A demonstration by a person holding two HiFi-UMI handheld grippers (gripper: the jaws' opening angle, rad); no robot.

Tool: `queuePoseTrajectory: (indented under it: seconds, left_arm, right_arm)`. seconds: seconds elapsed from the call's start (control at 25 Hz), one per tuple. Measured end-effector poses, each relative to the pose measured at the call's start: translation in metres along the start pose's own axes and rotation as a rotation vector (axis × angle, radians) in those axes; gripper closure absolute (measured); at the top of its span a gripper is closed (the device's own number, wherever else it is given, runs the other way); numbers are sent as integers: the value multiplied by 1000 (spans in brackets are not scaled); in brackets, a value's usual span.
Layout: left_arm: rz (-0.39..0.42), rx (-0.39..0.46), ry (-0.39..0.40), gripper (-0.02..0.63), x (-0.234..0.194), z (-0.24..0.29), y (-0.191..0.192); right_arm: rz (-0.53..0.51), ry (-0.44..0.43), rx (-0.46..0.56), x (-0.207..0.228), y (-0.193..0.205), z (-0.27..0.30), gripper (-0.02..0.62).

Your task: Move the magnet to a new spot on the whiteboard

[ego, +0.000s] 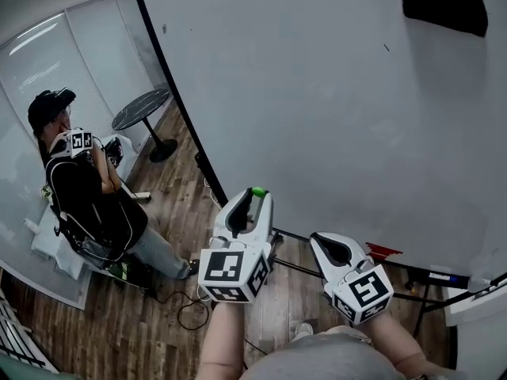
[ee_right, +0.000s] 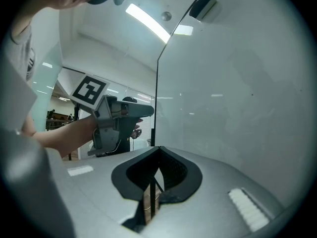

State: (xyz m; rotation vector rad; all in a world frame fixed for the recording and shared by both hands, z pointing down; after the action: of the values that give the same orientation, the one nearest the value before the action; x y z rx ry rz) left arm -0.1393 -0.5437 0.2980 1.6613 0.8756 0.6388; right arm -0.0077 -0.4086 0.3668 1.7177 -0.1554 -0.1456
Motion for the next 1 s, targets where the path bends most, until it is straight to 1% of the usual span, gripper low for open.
queuePoseTrajectory:
  seconds: [0.28,0.48,0.68,1.0]
  left_arm:
    - [3,18,47,471,6,44,-3]
    - [19,46,68,471,10,70,-10]
    - [31,53,72,471,12,85,-11]
    - [42,44,76,471,16,98,-7]
  right_arm:
    - [-8,83,-19,17,3,-12,595]
    - [-6,132,-17,26,5,-19,595]
    - [-5,157,-7,34,7,-25,595]
    - [-1,173,-6,42,9,-29,595]
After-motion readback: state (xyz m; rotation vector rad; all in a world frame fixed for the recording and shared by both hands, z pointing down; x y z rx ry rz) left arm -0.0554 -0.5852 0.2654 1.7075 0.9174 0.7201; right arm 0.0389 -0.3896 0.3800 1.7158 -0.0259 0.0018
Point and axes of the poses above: the fingertips, and each gripper's own axes: z forward along the fingers, x to its right, y out of its underside, the point moved 8 cm from there along -z, backward along the fingers, and after that the axes turned 11 degrees about x, right-handed, at the moved point
